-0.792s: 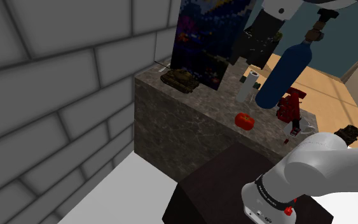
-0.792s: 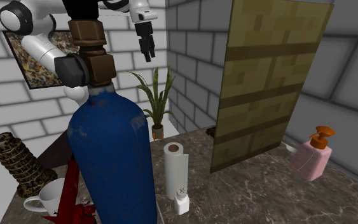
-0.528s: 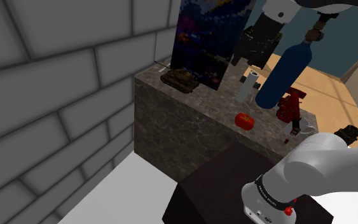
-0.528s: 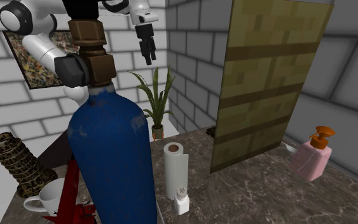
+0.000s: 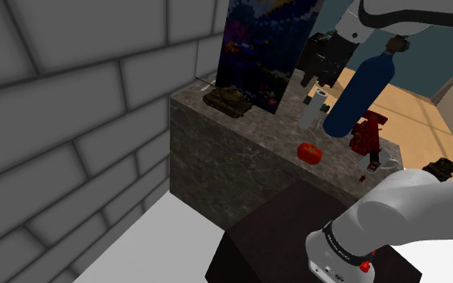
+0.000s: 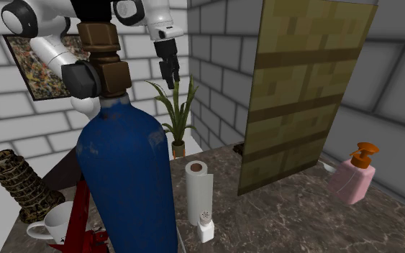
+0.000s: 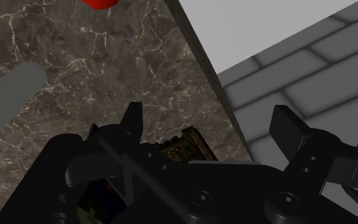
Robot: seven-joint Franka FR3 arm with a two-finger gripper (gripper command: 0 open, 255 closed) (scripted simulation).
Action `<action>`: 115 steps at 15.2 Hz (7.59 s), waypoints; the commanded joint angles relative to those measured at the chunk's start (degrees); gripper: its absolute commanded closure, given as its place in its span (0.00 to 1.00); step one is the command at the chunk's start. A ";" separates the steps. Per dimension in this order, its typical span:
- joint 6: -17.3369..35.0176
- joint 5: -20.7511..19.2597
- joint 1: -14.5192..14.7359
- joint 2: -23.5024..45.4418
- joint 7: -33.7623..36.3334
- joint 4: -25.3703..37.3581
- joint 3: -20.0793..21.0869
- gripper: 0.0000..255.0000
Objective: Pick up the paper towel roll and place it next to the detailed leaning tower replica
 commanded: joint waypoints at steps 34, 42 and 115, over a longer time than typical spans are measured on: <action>19.27 22.03 -7.33 48.85 -42.73 23.76 -26.17 0.00; 19.26 22.03 -7.34 48.84 -42.73 23.77 -26.17 1.00; -25.56 16.39 -9.90 43.55 -36.47 64.81 -29.93 1.00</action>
